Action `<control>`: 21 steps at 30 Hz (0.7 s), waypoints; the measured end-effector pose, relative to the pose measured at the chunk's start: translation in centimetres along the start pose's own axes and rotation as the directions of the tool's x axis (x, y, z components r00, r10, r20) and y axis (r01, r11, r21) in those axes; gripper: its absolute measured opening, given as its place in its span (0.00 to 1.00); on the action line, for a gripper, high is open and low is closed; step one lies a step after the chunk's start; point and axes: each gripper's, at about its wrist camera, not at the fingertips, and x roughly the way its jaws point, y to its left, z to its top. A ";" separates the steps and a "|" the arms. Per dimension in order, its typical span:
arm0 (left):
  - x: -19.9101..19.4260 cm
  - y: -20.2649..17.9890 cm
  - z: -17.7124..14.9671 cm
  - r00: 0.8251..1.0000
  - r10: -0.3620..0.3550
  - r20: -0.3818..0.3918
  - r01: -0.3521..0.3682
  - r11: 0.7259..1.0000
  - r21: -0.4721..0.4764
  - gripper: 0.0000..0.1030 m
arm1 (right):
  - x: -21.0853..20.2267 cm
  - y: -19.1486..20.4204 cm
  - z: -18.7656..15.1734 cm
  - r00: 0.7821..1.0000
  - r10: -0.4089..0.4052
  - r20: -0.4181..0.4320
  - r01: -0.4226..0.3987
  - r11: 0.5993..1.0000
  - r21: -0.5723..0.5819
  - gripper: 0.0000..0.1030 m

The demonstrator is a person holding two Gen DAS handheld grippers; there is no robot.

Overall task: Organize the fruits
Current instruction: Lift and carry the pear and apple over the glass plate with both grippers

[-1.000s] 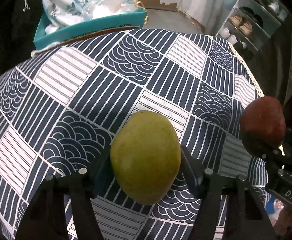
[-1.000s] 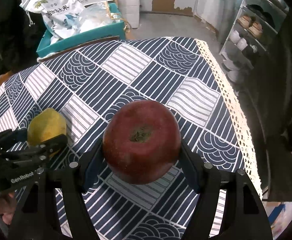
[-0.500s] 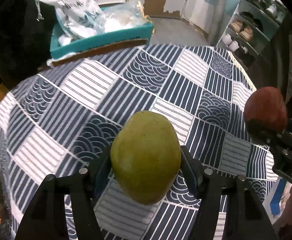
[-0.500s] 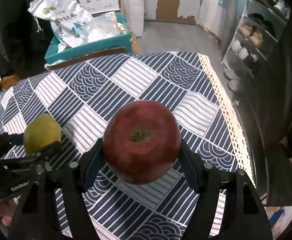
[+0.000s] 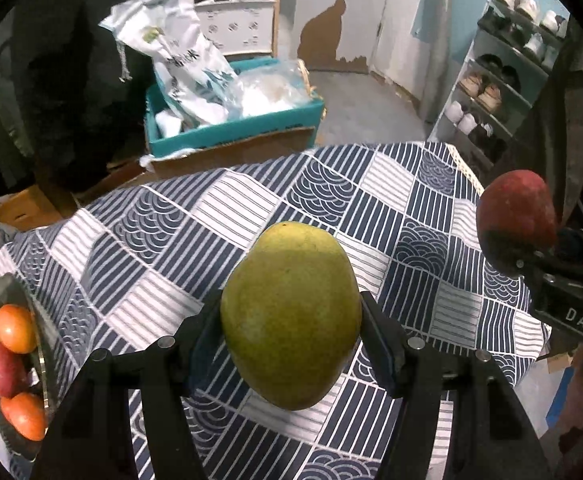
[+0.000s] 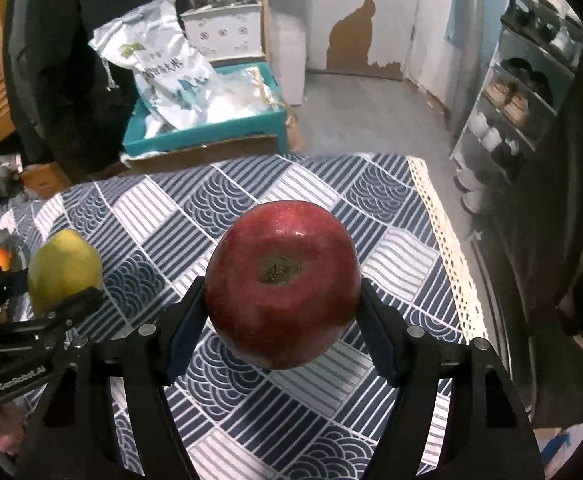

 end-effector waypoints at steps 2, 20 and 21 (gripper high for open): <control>-1.0 0.3 -0.1 1.000 0.010 0.018 -0.011 1.000 0.007 0.64 | -0.6 0.6 0.2 1.000 0.008 0.011 -0.008 1.000 -0.010 0.70; -8.3 6.1 -0.8 0.993 0.053 0.108 -0.044 0.996 -0.081 0.64 | -4.3 7.5 2.0 0.990 0.115 0.084 -0.106 0.989 -0.099 0.70; -8.6 6.5 -0.9 0.992 0.060 0.112 -0.051 0.995 -0.085 0.64 | -4.5 7.8 2.1 0.988 0.125 0.087 -0.116 0.988 -0.101 0.70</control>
